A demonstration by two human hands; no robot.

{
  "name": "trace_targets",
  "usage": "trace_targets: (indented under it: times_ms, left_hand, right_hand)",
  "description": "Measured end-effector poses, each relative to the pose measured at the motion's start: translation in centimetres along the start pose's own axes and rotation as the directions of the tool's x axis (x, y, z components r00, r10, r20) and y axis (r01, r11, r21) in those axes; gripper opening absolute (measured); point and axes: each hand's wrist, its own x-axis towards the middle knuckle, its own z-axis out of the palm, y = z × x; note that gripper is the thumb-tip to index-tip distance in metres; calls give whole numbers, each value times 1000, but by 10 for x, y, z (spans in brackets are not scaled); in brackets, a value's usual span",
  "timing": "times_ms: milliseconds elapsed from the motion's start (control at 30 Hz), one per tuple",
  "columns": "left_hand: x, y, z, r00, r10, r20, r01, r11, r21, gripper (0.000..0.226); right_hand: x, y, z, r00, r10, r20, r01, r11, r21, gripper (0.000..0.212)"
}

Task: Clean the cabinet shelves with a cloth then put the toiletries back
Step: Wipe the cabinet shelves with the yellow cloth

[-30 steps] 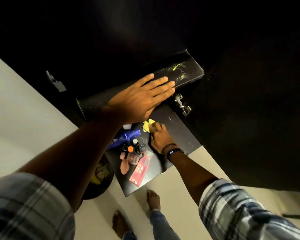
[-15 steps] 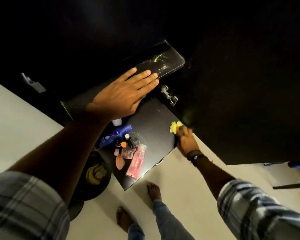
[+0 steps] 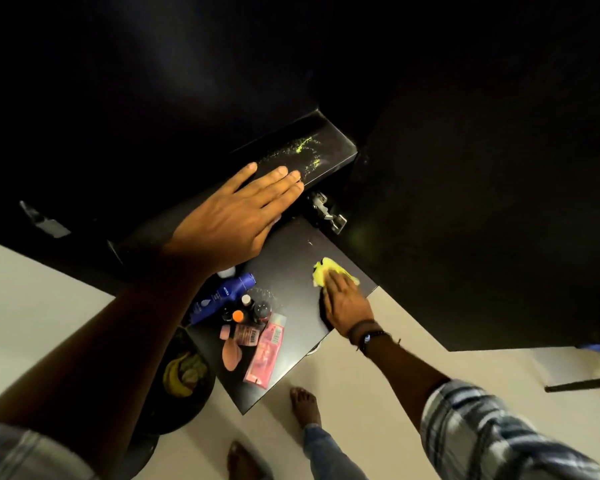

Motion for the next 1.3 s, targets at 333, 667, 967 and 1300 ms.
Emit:
trace_targets:
  times_ms: [333, 667, 967, 1300]
  left_hand:
    - [0, -2, 2, 1000, -22, -1, 22, 1000, 2, 55]
    - [-2, 4, 0, 995, -74, -68, 72, 997, -28, 50]
    - [-1, -1, 0, 993, -97, -68, 94, 994, -54, 51]
    - [-3, -2, 3, 992, -103, -76, 101, 994, -28, 52]
  right_hand:
    - [116, -41, -20, 979, -70, 191, 67, 998, 21, 54]
    - [73, -10, -25, 984, -56, 172, 60, 998, -18, 55]
    - [139, -52, -22, 964, -196, 179, 190, 980, 54, 61]
    - [12, -32, 4, 944, -325, 48, 318, 941, 119, 48]
